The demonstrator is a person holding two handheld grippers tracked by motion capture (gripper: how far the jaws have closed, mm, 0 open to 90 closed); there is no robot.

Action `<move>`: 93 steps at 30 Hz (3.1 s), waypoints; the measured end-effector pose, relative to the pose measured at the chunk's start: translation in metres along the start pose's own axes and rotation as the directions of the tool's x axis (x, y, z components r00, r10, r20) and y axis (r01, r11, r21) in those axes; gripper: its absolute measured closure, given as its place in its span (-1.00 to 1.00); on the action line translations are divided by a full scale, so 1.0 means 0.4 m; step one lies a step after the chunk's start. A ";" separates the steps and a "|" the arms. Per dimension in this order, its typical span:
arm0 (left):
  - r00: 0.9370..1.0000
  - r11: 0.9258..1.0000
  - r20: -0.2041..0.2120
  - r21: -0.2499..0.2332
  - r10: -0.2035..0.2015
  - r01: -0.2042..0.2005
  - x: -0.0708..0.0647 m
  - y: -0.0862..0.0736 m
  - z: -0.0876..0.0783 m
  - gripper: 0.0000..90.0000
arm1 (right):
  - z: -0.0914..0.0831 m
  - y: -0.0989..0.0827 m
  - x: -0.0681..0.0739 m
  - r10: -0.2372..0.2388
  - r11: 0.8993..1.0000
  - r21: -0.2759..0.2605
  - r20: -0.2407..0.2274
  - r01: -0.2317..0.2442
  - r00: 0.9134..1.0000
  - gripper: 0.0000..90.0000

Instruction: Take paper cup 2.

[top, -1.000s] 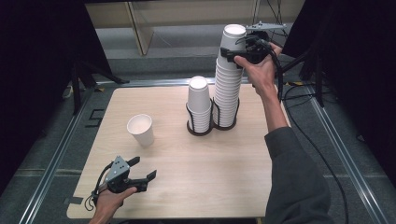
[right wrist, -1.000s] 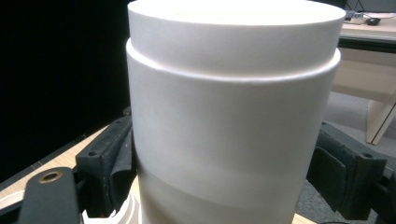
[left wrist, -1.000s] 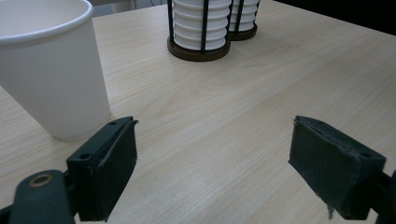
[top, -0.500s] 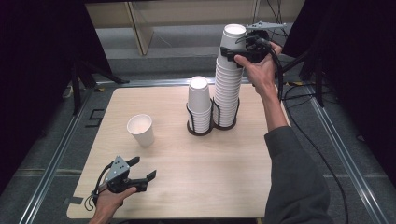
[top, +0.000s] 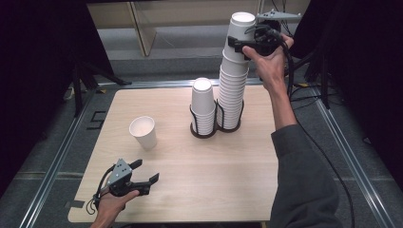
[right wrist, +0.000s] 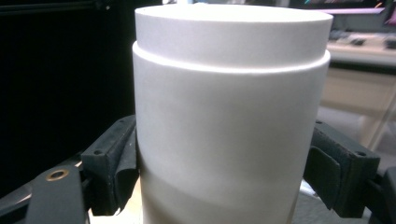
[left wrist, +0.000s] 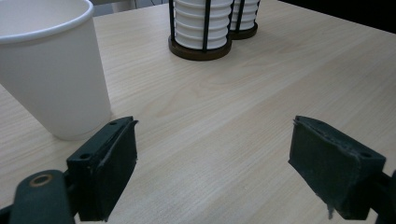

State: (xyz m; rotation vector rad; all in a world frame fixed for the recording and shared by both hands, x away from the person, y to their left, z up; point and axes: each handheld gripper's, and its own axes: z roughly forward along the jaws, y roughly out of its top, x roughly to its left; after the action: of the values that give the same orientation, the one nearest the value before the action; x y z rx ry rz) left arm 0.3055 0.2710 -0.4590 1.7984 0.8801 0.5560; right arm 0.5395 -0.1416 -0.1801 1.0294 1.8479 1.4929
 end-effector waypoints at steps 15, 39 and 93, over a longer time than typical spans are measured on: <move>1.000 1.000 0.002 0.004 0.001 -0.001 -0.002 -0.001 0.001 -0.67 | -0.086 0.091 0.002 0.004 0.990 -0.142 0.012 -0.003 1.000 -0.57; 1.000 1.000 0.017 0.009 0.008 -0.008 -0.007 -0.004 0.018 -0.67 | -0.290 -0.103 -0.018 -0.031 0.995 -0.095 -0.028 0.028 0.999 -0.57; 0.993 0.998 0.117 -0.069 0.011 -0.003 -0.070 0.024 0.074 -0.68 | -0.076 -0.599 0.312 0.062 0.992 0.129 -0.451 -0.003 0.890 -0.58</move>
State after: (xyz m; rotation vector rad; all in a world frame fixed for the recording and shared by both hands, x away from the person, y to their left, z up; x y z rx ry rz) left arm 0.3120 0.2296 -0.4605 1.7538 0.7665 0.4740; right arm 0.3922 -0.0771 -0.3991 0.8122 2.2798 1.7716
